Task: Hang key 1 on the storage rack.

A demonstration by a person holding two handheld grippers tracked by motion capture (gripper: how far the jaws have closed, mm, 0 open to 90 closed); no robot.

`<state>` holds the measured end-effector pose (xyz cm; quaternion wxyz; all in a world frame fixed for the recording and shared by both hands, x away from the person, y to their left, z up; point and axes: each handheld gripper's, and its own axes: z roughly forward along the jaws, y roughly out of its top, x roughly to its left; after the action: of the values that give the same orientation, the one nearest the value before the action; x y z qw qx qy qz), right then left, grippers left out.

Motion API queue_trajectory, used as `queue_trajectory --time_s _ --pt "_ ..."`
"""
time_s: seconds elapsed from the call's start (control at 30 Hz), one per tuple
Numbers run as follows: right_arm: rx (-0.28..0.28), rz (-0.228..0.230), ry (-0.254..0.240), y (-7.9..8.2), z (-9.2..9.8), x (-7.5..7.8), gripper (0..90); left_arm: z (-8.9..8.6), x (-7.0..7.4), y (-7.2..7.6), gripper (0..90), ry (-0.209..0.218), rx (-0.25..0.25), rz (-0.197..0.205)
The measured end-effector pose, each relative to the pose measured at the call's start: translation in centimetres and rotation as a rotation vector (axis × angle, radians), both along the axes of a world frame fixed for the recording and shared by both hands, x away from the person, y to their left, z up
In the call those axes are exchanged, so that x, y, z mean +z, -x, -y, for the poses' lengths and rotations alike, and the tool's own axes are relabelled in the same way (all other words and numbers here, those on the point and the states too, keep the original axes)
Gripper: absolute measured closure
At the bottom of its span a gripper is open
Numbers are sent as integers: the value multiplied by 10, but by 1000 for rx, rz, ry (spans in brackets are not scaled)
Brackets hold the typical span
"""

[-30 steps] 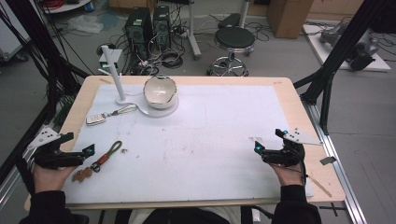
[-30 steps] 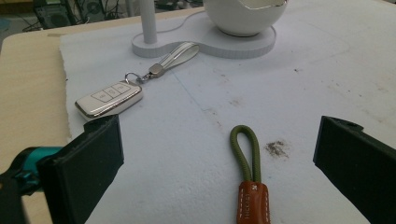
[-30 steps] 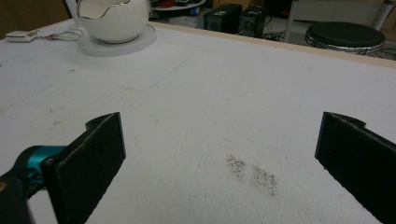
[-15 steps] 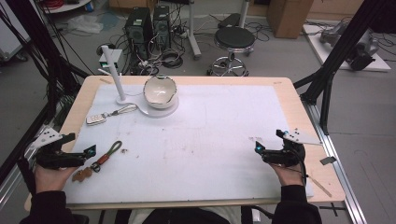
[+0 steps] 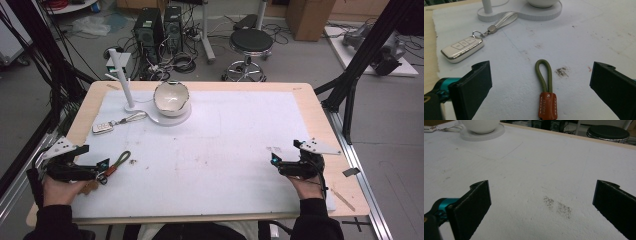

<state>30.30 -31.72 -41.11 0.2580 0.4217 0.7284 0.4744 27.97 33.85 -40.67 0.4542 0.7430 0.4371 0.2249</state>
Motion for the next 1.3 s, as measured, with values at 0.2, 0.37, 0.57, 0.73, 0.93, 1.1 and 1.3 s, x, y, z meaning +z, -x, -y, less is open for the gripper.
queue_trajectory --time_s 0.2,0.37,0.57,0.73,0.93,1.1,1.3 --pt "6 -2 11 0 -2 -1 6 7 -3 -1 44 -27 -21 -19" --pt "7 -1 18 0 -2 -1 6 10 -7 -2 44 -42 -33 -45" --pt "12 -3 22 -1 -3 -1 6 14 -12 -3 81 -66 -53 -78" --pt "24 -7 27 -1 -4 -2 6 19 -16 -3 93 -116 -65 -105" --pt "21 -6 33 -1 -4 -2 6 24 -20 -2 147 -191 -94 -138" --pt "23 -10 35 -1 -4 -2 6 30 -24 -1 384 -228 -139 -177" --pt "21 -14 39 -1 -5 -3 6 31 -24 -1 528 -247 -146 -186"
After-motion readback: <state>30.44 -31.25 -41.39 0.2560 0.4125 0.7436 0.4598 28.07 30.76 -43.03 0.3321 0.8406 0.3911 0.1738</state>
